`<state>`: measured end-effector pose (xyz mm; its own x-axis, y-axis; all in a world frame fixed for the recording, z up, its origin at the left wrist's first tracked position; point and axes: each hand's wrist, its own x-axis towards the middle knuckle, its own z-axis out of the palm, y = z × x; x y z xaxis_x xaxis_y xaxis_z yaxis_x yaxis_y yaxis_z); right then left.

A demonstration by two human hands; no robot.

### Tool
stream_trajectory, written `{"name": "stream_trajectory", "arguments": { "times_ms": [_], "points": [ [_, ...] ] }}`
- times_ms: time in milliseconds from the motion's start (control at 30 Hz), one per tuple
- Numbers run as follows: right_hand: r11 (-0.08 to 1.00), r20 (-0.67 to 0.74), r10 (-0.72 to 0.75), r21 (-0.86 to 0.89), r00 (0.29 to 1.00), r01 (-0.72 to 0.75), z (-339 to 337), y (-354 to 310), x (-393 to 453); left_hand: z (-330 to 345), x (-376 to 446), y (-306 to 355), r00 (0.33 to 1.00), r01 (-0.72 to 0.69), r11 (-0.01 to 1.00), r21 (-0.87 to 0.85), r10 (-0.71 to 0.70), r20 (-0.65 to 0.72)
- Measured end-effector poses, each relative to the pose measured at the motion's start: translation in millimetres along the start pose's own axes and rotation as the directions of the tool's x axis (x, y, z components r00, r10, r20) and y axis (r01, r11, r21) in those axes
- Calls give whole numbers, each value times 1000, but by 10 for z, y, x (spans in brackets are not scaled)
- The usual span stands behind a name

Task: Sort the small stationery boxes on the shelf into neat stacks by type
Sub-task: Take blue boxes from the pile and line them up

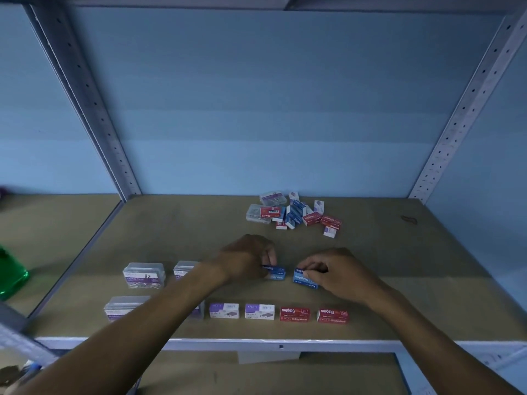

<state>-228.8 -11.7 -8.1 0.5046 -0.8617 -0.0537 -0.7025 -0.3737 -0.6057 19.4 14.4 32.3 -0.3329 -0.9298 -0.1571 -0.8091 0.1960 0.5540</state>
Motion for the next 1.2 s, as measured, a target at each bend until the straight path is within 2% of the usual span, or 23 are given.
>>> {"name": "stream_trajectory", "arguments": {
  "times_ms": [233, 367, 467, 600, 867, 1067, 1200],
  "points": [
    [999, -10, -12, 31, 1000, 13, 40, 12, -46, -35, -66, -23, 994, 88, 996, 26, -89, 56],
    [999, 9, -31, -13, 999, 31, 102, -18, -46, -16, -57, -27, 996, 76, 995, 67, -78, 31],
    [999, -37, -17, 47, 999, 19, 77, -21, -44, 22, -47, -18, 998, 60, 994, 93, -62, 17],
    [990, -92, -67, 120, 994, 77, -3, -20, -83, 54, -61, -32, 999, 38, 996, 78, -38, 10],
    [970, -180, 61, 241, 982, -16, 19, 116, -69, 59, -49, -28, 999, 40, 997, 71, -42, 18],
    [975, -107, 77, 217, 991, -52, -23, 209, -130, 24, -53, -22, 997, 54, 997, 52, -56, 50],
    [985, -81, 56, 167, 995, -42, -119, 213, -144, -34, -65, -34, 998, 57, 998, -2, -57, 12]
  ]
}}
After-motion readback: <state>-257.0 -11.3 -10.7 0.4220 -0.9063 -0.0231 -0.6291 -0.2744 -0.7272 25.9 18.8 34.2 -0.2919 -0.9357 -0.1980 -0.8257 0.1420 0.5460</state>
